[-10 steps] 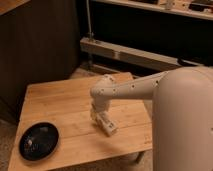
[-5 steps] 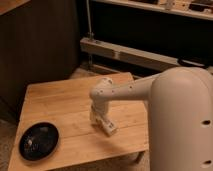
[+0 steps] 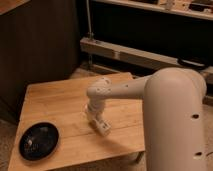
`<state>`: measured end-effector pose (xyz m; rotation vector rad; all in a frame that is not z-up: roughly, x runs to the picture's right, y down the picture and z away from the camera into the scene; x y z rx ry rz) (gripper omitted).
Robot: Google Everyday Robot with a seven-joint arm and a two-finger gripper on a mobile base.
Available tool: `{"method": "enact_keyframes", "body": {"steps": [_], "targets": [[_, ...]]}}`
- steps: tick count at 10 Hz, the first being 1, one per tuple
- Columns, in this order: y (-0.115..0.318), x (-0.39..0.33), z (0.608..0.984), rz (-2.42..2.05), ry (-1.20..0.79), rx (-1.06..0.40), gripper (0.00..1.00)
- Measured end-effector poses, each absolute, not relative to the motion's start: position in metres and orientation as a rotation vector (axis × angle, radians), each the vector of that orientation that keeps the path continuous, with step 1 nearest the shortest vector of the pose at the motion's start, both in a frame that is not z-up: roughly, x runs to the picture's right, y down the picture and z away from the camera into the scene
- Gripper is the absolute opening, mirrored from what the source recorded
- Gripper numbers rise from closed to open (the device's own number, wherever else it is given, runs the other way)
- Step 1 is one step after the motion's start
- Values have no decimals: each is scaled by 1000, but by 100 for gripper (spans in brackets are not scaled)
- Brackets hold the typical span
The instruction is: Place the bottle in the ceramic bowl
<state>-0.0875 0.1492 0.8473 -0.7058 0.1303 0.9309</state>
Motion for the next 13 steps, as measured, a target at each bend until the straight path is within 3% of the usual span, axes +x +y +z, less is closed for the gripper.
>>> {"method": "enact_keyframes", "body": {"steps": [2, 3, 9, 13], "targets": [[123, -134, 818, 893, 27, -718, 3], [109, -153, 796, 877, -34, -724, 0], [67, -274, 652, 726, -475, -905, 0], [62, -284, 636, 708, -524, -926, 0]]}}
